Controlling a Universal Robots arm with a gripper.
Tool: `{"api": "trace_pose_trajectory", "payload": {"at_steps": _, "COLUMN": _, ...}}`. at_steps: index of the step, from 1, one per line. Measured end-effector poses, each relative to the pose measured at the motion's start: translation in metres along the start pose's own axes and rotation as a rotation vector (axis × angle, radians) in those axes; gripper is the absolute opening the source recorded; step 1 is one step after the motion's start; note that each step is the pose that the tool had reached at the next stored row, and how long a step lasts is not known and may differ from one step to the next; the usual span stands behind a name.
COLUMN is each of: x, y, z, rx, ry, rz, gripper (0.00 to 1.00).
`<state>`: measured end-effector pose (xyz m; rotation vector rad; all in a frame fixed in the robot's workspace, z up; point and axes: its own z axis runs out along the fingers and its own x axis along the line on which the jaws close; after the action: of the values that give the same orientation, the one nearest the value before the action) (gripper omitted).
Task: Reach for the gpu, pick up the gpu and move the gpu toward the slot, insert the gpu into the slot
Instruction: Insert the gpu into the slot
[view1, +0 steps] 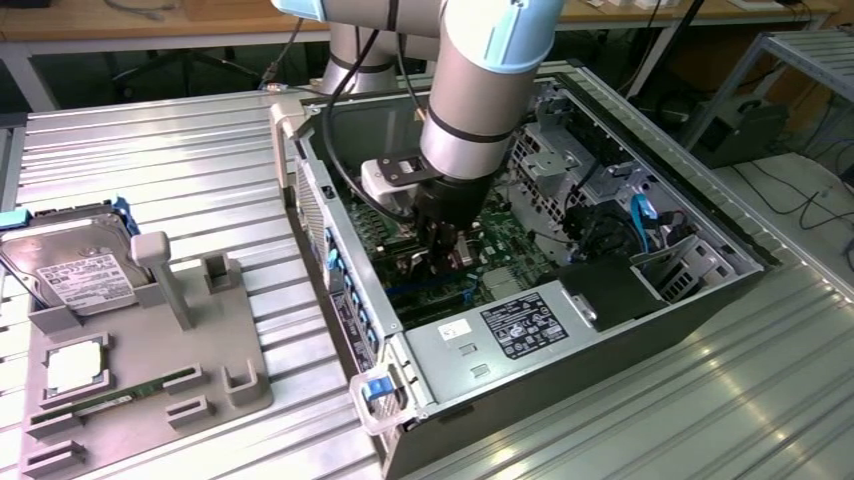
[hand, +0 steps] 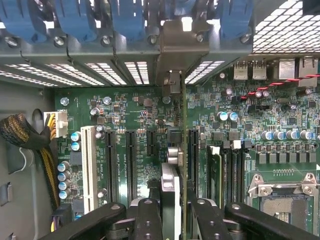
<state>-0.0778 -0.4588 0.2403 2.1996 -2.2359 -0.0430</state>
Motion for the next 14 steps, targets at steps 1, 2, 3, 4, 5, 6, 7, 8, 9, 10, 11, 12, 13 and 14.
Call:
{"api": "trace_pose_trajectory", "payload": {"at_steps": 1, "x": 0.0, "y": 0.0004, "z": 0.0, "rx": 0.0, "ry": 0.0001, "rz": 0.0, "gripper": 0.28}}
{"api": "trace_pose_trajectory", "payload": {"at_steps": 2, "x": 0.0001, "y": 0.0008, "z": 0.0001, "rx": 0.0, "ry": 0.0001, "rz": 0.0, "gripper": 0.28}}
{"api": "trace_pose_trajectory", "payload": {"at_steps": 3, "x": 0.0001, "y": 0.0012, "z": 0.0001, "rx": -0.0005, "ry": 0.0002, "rz": 0.0, "gripper": 0.28}}
{"api": "trace_pose_trajectory", "payload": {"at_steps": 4, "x": 0.0001, "y": 0.0015, "z": 0.0003, "rx": -0.0003, "ry": 0.0004, "rz": 0.0, "gripper": 0.28}}
{"api": "trace_pose_trajectory", "payload": {"at_steps": 5, "x": 0.0001, "y": 0.0015, "z": 0.0004, "rx": -0.0004, "ry": 0.0004, "rz": 0.0, "gripper": 0.28}}
{"api": "trace_pose_trajectory", "payload": {"at_steps": 6, "x": 0.0002, "y": 0.0016, "z": 0.0004, "rx": -0.0004, "ry": 0.0004, "rz": 0.0, "gripper": 0.28}}
{"api": "trace_pose_trajectory", "payload": {"at_steps": 7, "x": 0.0001, "y": 0.0016, "z": 0.0005, "rx": -0.0003, "ry": 0.0003, "rz": 0.0, "gripper": 0.28}}
{"api": "trace_pose_trajectory", "payload": {"at_steps": 8, "x": 0.0001, "y": 0.0016, "z": 0.0006, "rx": -0.0003, "ry": 0.0003, "rz": 0.0, "gripper": 0.28}}
{"api": "trace_pose_trajectory", "payload": {"at_steps": 9, "x": 0.0001, "y": 0.0016, "z": 0.0005, "rx": -0.0003, "ry": 0.0003, "rz": 0.0, "gripper": 0.28}}
{"api": "trace_pose_trajectory", "payload": {"at_steps": 10, "x": 0.0001, "y": 0.0016, "z": 0.0006, "rx": -0.0003, "ry": 0.0003, "rz": 0.0, "gripper": 0.28}}
{"api": "trace_pose_trajectory", "payload": {"at_steps": 11, "x": 0.0001, "y": 0.0016, "z": 0.0006, "rx": -0.0003, "ry": 0.0002, "rz": 0.0, "gripper": 0.28}}
{"api": "trace_pose_trajectory", "payload": {"at_steps": 12, "x": 0.0001, "y": 0.0016, "z": 0.0006, "rx": -0.0003, "ry": 0.0003, "rz": 0.0, "gripper": 0.28}}
{"api": "trace_pose_trajectory", "payload": {"at_steps": 13, "x": 0.0001, "y": 0.0016, "z": 0.0006, "rx": -0.0003, "ry": 0.0003, "rz": 0.0, "gripper": 0.28}}
{"api": "trace_pose_trajectory", "payload": {"at_steps": 14, "x": 0.0001, "y": 0.0016, "z": 0.0006, "rx": -0.0003, "ry": 0.0002, "rz": 0.0, "gripper": 0.28}}
